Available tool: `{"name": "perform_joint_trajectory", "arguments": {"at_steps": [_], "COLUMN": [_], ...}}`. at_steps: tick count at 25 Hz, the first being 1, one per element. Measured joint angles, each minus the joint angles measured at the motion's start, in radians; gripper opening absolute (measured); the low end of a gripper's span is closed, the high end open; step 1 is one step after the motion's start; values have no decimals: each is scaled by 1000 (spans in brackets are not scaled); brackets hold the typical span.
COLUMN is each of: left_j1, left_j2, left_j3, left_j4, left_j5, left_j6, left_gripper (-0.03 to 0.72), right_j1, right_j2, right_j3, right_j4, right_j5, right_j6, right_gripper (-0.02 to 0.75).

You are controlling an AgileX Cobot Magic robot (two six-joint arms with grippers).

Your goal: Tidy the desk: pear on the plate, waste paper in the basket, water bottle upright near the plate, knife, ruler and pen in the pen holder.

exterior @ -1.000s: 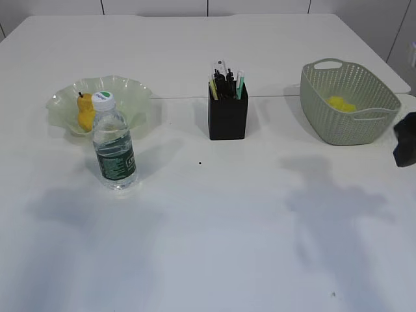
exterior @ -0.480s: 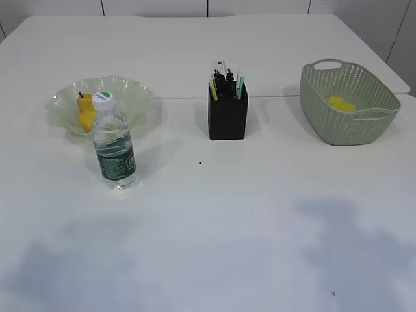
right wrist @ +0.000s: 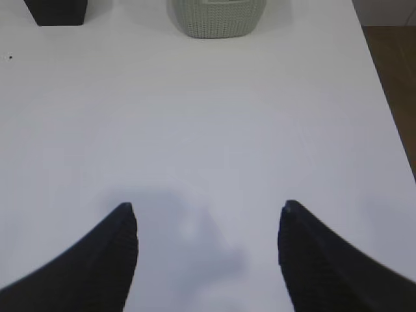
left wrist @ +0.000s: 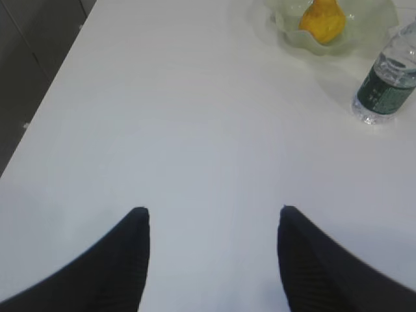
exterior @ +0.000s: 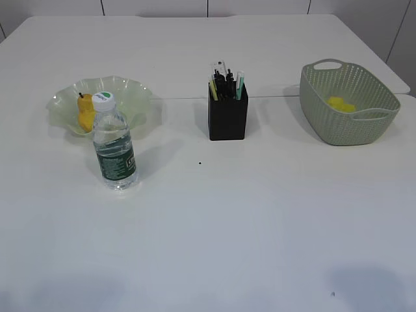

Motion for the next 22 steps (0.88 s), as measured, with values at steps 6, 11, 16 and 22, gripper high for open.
{"name": "perform_joint_trajectory", "arguments": {"at_steps": [6, 11, 16, 22], "left_j1": [0, 0, 0, 0], "left_j2": [-152, -258, -259, -259], "left_j3": [63, 90, 120, 140], "left_j4": [-2, -14, -31, -39], "left_j5": [102, 140, 134, 70], "left_j6": [0, 0, 14, 38], "left_gripper": [445, 445, 445, 445], "right_j1": [0, 0, 0, 0], "right_j2": [-124, -232, -362, -440], "right_j3": [0, 0, 3, 116], "right_j4": [-1, 7, 37, 37], "right_j5": [155, 178, 183, 191], "right_j6": [0, 0, 0, 0], "right_gripper": [503, 502, 503, 502]}}
